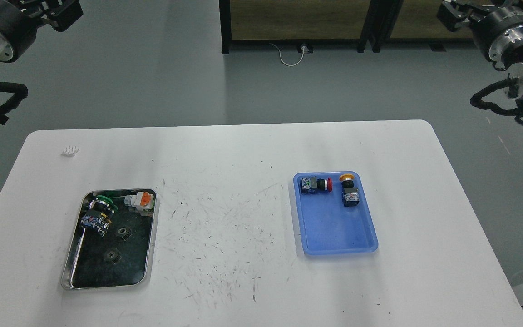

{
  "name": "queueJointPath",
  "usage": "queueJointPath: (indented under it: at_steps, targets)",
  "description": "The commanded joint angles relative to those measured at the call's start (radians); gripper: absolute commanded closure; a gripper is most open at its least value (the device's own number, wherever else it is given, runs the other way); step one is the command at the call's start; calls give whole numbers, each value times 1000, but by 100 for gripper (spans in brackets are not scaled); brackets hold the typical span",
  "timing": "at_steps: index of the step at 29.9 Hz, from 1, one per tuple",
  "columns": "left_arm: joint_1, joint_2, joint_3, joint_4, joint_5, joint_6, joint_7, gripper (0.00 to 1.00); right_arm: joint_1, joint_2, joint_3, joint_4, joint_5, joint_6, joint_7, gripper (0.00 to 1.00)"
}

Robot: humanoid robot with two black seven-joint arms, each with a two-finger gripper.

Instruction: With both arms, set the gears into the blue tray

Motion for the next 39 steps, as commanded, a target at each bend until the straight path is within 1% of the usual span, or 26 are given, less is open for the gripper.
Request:
queueJointPath:
  at_steps: [1, 4, 7, 10, 12, 14, 16, 19, 21, 22, 24, 25, 26, 31, 33, 35, 36, 38, 39]
  targets:
    - [0, 0, -8, 1, 0, 4, 7, 1, 0, 0, -2, -2, 0, -1, -1, 0]
    - [0, -3, -8, 3, 0, 30, 38, 1, 5, 3, -2, -15, 0, -12, 0, 0]
    - [-3, -10, -7, 15, 0, 38, 39, 1, 8, 14, -3, -38, 0, -18, -3, 0]
    - [-14, -10, 13, 32, 0, 50, 32, 1, 9, 20, -3, -33, 2, -18, -3, 0]
    - [-14, -3, 4, 34, -2, 40, 46, 1, 12, 21, -2, -33, 2, -14, -12, 0]
    - [-11, 6, -4, 31, -3, 26, 46, 1, 18, 17, -3, -35, -5, -5, -40, 0]
    - [0, 21, -5, 32, -3, 18, 27, 1, 12, 15, -3, -38, -12, -6, -73, 0]
    - [35, 41, -4, 18, -3, 18, 15, 1, -6, 23, -3, -32, -11, -3, -72, 0]
    - [46, 47, -2, 17, -2, 5, -34, 1, -23, 33, -3, -25, -11, 2, -60, 0]
    - [55, 49, -2, 17, -2, -20, -68, 1, -29, 41, -2, -22, -11, 5, -43, 0]
    - [67, 55, 5, 17, -2, -83, -92, 1, -37, 49, -5, -15, -11, 17, 12, 0]
    - [69, 59, 11, 17, -2, -104, -92, 1, -43, 49, -8, -13, -11, 28, 26, 0]
    - [77, 61, 16, 15, -2, -109, -94, 1, -48, 50, -11, -12, -11, 37, 28, 0]
    - [184, 61, 42, -35, 20, -114, -115, 1, -48, 34, -54, 13, -21, 55, 28, 0]
    - [230, 67, 54, -78, 43, -115, -131, 1, -48, 27, -54, 24, -41, 55, 25, 0]
    - [293, 78, 61, -143, 86, -115, -158, 1, -48, 15, -52, 31, -72, 54, 25, 0]
    - [322, 81, 61, -173, 107, -114, -161, 1, -45, 14, -54, 34, -83, 54, 22, 0]
    - [382, 79, 61, -232, 167, -111, -166, 1, -38, 12, -54, 34, -94, 52, -3, 0]
    - [412, 79, 61, -258, 199, -108, -166, 1, -35, 11, -54, 34, -95, 52, -26, 0]
